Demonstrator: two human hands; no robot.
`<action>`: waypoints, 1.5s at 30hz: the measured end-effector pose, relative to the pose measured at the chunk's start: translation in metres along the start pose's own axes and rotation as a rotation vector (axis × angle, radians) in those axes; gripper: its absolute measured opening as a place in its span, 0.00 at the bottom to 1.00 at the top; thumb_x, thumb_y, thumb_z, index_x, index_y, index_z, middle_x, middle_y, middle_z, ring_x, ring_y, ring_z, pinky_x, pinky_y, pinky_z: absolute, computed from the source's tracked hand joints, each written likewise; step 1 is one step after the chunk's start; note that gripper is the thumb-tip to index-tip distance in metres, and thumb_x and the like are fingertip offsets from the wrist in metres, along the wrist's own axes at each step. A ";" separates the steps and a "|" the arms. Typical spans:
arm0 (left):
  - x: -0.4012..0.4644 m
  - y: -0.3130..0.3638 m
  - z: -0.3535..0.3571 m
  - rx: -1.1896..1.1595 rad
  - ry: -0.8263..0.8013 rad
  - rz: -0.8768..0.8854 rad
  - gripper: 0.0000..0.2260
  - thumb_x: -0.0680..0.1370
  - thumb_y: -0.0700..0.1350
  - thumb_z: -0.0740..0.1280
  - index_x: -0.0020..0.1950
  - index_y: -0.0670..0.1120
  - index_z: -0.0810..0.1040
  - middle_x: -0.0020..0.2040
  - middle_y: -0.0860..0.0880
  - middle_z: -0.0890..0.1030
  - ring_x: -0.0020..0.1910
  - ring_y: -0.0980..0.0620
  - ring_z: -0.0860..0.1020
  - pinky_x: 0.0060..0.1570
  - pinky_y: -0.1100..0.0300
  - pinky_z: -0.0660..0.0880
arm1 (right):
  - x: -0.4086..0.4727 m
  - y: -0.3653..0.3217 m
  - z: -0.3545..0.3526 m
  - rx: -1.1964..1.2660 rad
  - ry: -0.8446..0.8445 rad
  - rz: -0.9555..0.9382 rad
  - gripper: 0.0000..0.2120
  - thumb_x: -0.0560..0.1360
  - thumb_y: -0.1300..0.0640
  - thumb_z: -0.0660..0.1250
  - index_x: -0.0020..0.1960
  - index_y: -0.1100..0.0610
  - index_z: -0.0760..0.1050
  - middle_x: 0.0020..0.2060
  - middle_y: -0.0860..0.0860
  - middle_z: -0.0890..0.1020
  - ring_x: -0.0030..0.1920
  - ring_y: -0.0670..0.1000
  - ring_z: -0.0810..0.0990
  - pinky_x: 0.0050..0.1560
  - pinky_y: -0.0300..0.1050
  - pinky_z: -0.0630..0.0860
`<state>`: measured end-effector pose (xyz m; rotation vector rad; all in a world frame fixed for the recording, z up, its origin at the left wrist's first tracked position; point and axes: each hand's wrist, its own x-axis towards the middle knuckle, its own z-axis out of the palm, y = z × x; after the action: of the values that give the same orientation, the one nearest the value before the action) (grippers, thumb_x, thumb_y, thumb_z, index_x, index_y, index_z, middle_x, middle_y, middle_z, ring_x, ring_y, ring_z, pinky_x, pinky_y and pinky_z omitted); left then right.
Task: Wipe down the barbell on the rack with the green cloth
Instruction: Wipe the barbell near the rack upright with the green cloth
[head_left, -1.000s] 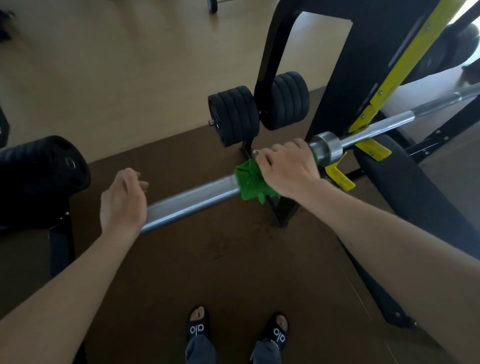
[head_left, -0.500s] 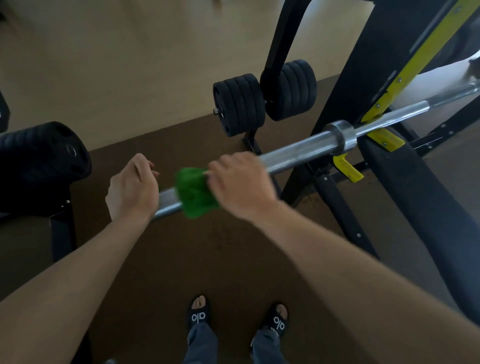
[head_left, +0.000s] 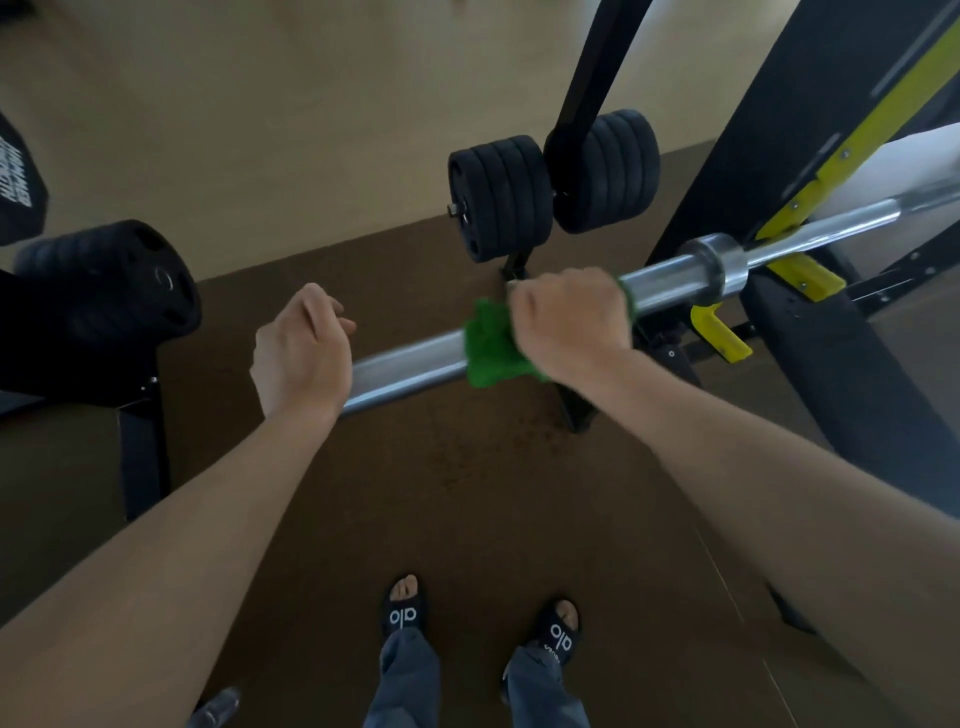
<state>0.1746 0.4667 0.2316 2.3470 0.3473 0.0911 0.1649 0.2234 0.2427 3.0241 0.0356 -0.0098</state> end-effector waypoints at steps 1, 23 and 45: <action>0.000 0.000 0.000 -0.027 0.007 -0.003 0.23 0.83 0.54 0.46 0.48 0.49 0.80 0.42 0.54 0.84 0.43 0.54 0.82 0.45 0.55 0.76 | 0.002 -0.021 -0.006 0.033 -0.041 -0.063 0.29 0.84 0.47 0.41 0.36 0.53 0.74 0.28 0.49 0.77 0.28 0.52 0.73 0.36 0.47 0.65; 0.000 -0.007 -0.003 -0.169 0.017 -0.076 0.24 0.84 0.54 0.46 0.51 0.48 0.81 0.42 0.55 0.84 0.44 0.57 0.82 0.46 0.58 0.74 | -0.015 0.018 0.006 0.123 0.113 -0.174 0.19 0.83 0.48 0.46 0.44 0.52 0.72 0.40 0.50 0.80 0.41 0.55 0.79 0.47 0.52 0.74; 0.002 -0.006 -0.001 -0.190 0.040 -0.124 0.22 0.83 0.53 0.46 0.47 0.50 0.79 0.42 0.53 0.85 0.44 0.51 0.82 0.51 0.49 0.78 | -0.044 -0.104 0.021 0.347 0.292 -0.241 0.18 0.85 0.48 0.51 0.57 0.55 0.76 0.50 0.51 0.80 0.53 0.56 0.76 0.64 0.52 0.69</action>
<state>0.1747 0.4721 0.2286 2.1336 0.4819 0.1066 0.1183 0.3233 0.2104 3.3128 0.4691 0.4481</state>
